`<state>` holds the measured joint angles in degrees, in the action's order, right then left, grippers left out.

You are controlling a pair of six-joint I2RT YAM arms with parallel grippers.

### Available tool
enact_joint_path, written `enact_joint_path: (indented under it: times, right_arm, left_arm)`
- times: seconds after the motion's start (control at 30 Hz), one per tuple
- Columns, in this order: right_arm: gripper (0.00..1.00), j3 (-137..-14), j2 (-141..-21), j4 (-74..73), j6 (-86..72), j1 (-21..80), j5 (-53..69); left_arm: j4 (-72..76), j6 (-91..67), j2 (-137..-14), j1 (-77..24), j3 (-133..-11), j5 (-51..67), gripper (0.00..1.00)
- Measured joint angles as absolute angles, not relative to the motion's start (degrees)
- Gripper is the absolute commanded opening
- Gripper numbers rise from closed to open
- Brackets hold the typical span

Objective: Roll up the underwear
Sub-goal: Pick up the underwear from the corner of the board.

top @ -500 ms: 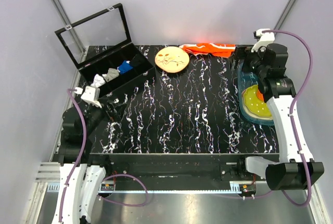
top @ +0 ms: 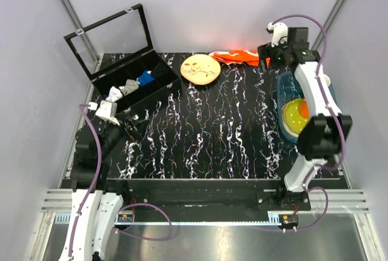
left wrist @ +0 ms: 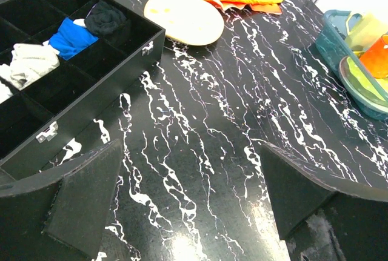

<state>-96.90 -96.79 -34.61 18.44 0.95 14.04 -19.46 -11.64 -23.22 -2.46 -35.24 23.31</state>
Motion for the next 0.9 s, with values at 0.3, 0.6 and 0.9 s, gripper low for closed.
enact_joint_path:
  times: [0.3,0.6,0.9]
  right_arm:
    - [0.63,-135.4,-136.2,-48.6,23.1,1.0,10.0]
    - [0.62,-148.0,-152.7,-46.4,28.8,1.7,4.0]
    - [0.62,-153.4,-160.4,-36.0,37.5,3.6,-0.9]
  left_arm:
    - [-19.6,-10.5,-23.2,-2.5,-35.0,20.8,0.99]
    - [-19.6,-9.5,-24.3,-2.5,-35.0,19.8,0.99]
    - [-19.6,-9.3,-26.2,-2.0,-35.0,19.4,0.99]
